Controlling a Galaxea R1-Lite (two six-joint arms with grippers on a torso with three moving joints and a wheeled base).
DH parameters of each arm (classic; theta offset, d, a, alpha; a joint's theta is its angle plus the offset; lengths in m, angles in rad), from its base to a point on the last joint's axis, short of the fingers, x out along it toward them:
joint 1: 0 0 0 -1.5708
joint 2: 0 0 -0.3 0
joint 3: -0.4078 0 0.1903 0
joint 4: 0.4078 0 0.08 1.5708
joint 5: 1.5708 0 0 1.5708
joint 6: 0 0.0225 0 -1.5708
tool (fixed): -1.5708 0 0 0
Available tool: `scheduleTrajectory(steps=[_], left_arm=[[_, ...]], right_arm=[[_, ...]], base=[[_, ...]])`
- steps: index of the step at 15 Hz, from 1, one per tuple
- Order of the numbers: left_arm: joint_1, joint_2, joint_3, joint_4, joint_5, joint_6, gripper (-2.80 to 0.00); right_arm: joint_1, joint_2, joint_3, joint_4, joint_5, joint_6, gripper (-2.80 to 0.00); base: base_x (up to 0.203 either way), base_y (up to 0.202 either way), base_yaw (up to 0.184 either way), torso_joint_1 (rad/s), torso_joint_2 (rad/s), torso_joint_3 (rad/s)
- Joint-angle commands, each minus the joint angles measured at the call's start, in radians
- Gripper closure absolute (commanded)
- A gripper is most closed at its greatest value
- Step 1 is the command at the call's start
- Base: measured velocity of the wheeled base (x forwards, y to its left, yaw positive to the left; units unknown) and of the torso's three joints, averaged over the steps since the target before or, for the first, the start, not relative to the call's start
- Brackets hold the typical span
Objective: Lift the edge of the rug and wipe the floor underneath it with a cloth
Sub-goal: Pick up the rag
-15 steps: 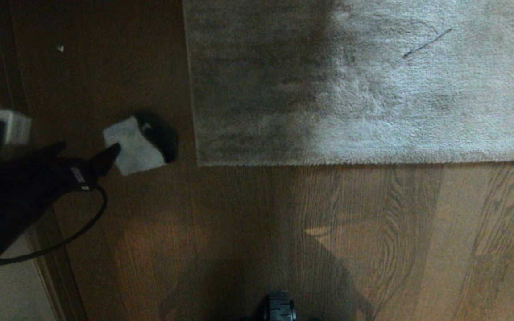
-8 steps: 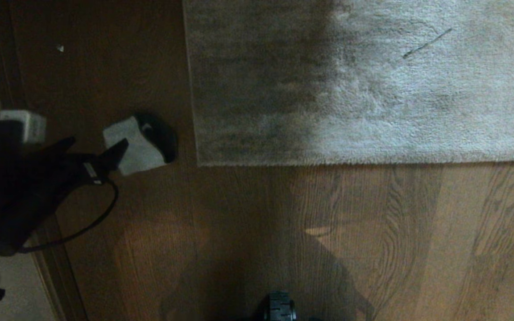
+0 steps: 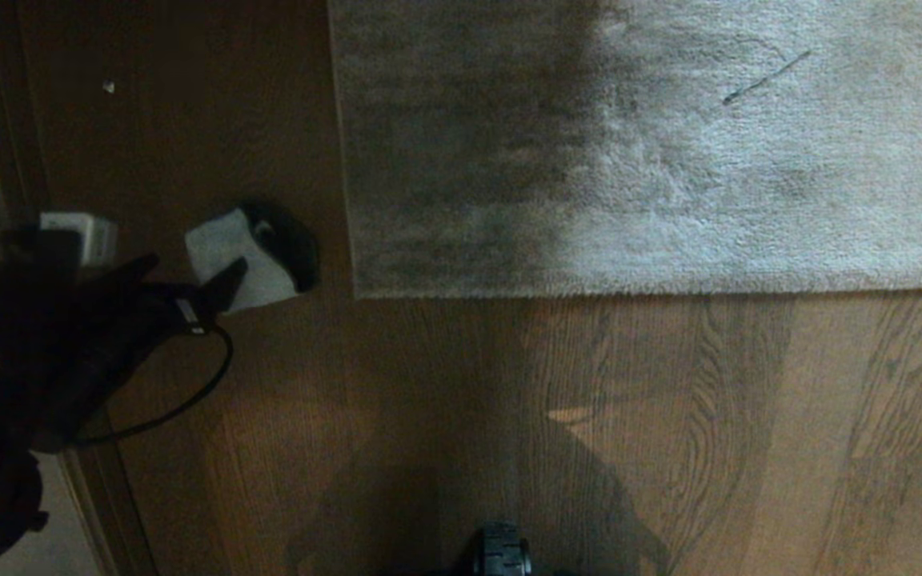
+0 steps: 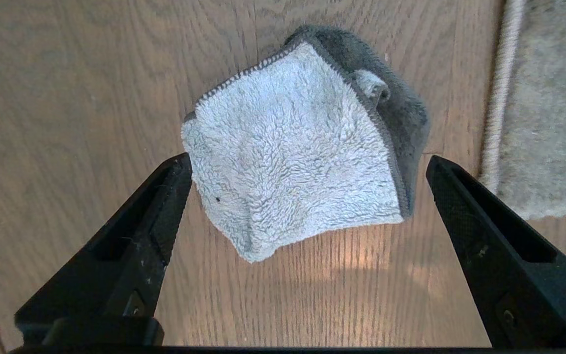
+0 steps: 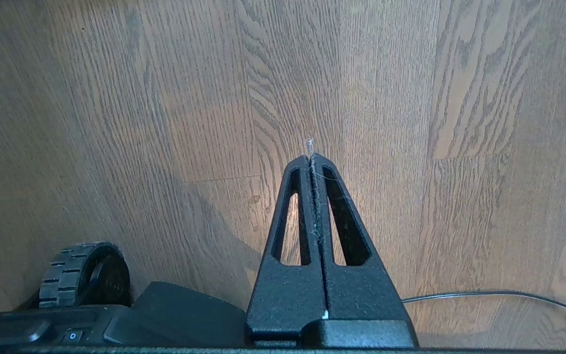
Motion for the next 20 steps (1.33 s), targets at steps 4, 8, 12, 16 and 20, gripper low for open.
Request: scheduleTrajectory(steps=[4,8,12,16,20], left_arm=[[-0.005,0.084,-0.011,-0.034,0.0,0.0,-2.8],[-0.005,0.144,-0.016,-0.099,0.001,-0.002,-2.8],[-0.006,0.2,-0.018,-0.17,0.0,-0.002,-2.8],[-0.014,0.24,-0.03,-0.214,0.002,-0.002,-2.8],[-0.014,0.268,-0.052,-0.216,0.002,0.003,-2.8]], right_arm=[[0.0,0.0,0.0,0.0,0.0,0.0,0.0],[0.0,0.0,0.0,0.0,0.0,0.0,0.0],[0.0,0.0,0.0,0.0,0.0,0.0,0.0],[0.0,0.0,0.0,0.0,0.0,0.0,0.0],[0.0,0.0,0.0,0.0,0.0,0.0,0.0]], base=[[0.0,0.0,0.0,0.0,0.0,0.0],[0.0,0.0,0.0,0.0,0.0,0.0],[0.0,0.0,0.0,0.0,0.0,0.0],[0.0,0.0,0.0,0.0,0.0,0.0],[0.0,0.0,0.0,0.0,0.0,0.0]])
